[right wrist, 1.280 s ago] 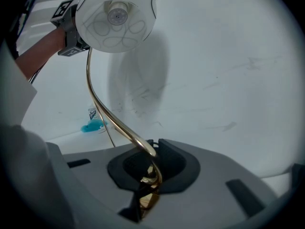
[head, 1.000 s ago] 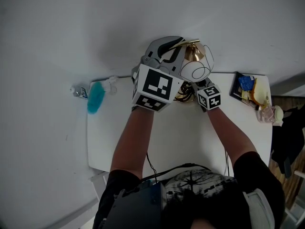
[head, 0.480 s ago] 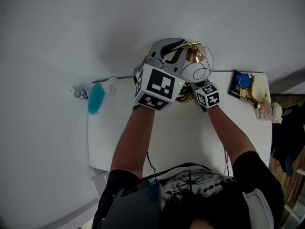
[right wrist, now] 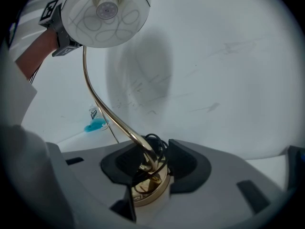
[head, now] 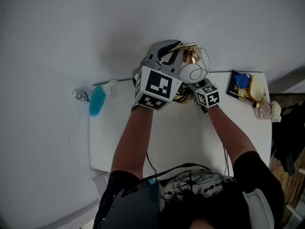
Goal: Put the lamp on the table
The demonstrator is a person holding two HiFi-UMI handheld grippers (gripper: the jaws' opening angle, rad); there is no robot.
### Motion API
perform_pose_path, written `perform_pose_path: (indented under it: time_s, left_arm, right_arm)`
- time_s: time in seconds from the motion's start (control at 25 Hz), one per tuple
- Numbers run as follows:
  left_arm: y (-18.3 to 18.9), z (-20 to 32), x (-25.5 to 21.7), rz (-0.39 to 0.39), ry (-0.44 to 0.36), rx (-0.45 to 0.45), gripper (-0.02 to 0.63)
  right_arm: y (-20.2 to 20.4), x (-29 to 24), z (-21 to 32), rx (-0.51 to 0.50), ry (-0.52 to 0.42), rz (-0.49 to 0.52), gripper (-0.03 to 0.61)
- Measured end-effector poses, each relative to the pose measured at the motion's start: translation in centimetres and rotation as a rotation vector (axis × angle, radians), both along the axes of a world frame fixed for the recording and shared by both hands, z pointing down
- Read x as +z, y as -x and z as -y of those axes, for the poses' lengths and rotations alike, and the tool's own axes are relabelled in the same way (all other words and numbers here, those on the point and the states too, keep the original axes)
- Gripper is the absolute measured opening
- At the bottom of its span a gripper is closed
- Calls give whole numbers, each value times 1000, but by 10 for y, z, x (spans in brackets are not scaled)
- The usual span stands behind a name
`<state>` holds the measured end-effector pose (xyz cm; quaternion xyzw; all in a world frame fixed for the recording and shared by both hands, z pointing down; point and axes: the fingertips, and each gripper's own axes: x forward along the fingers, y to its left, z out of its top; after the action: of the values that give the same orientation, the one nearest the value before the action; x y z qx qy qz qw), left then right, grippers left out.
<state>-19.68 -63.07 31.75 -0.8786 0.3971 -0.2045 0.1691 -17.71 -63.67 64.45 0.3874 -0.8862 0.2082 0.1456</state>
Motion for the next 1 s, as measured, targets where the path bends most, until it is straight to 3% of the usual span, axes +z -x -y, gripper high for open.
perform_pose_path:
  time_s: [0.24,0.48,0.72,1.0]
  left_arm:
    - [2,0,0,49,-31,-51,30]
    - [9,-5,-6,49,-39,-90,140]
    - [14,-16,-4,63,-23,-117,158]
    - [24,-43,-16,12,-39,-175,156]
  right_arm:
    - [-5,-3,-4,-7,-1,-11,163]
    - [-7,-9,-10,-12,-10,-16,163]
    - [-10,-21,-19,-21,-31,-20,163]
    - [-18,-42,-39,-48,-68,-20,163]
